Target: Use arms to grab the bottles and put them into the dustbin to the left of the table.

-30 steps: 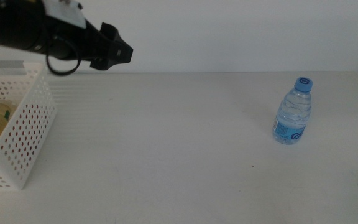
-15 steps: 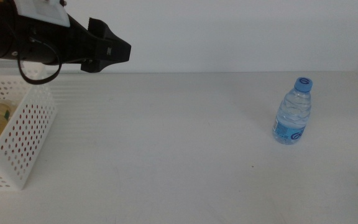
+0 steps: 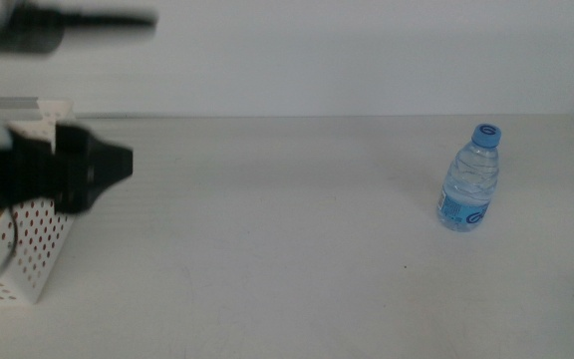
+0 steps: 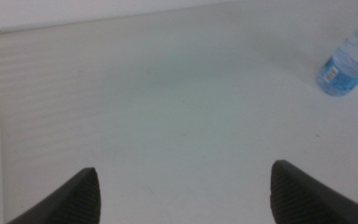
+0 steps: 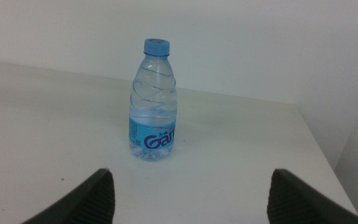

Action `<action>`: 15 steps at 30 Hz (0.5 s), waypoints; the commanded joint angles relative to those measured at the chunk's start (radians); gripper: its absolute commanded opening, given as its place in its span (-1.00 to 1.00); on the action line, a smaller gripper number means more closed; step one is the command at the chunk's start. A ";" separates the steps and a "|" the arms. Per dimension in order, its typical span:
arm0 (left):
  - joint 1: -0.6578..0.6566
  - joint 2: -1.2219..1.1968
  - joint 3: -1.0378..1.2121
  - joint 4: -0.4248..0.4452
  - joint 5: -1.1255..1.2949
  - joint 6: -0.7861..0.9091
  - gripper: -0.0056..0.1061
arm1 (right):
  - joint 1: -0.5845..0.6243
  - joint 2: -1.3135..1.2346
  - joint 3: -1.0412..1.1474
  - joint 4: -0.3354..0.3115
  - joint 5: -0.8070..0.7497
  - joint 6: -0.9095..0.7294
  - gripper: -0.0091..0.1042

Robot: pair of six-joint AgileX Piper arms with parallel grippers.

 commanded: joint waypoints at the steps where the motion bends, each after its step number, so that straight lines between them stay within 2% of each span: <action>1: -0.003 -0.051 0.054 -0.007 -0.154 -0.017 0.72 | -0.006 -0.027 -0.009 -0.006 -0.082 -0.004 0.29; 4: -0.018 -0.104 0.153 -0.001 -0.208 -0.016 0.72 | -0.006 -0.027 -0.009 -0.006 -0.082 -0.004 0.29; 7: -0.093 -0.147 0.230 0.021 -0.288 -0.016 0.72 | -0.006 -0.027 -0.009 -0.006 -0.082 -0.004 0.29; 12: -0.225 -0.179 0.316 0.116 -0.474 -0.020 0.72 | -0.006 -0.027 -0.009 -0.006 -0.082 -0.004 0.29; 15: -0.244 -0.179 0.343 0.122 -0.550 -0.020 0.72 | -0.006 -0.027 -0.009 -0.006 -0.082 -0.004 0.29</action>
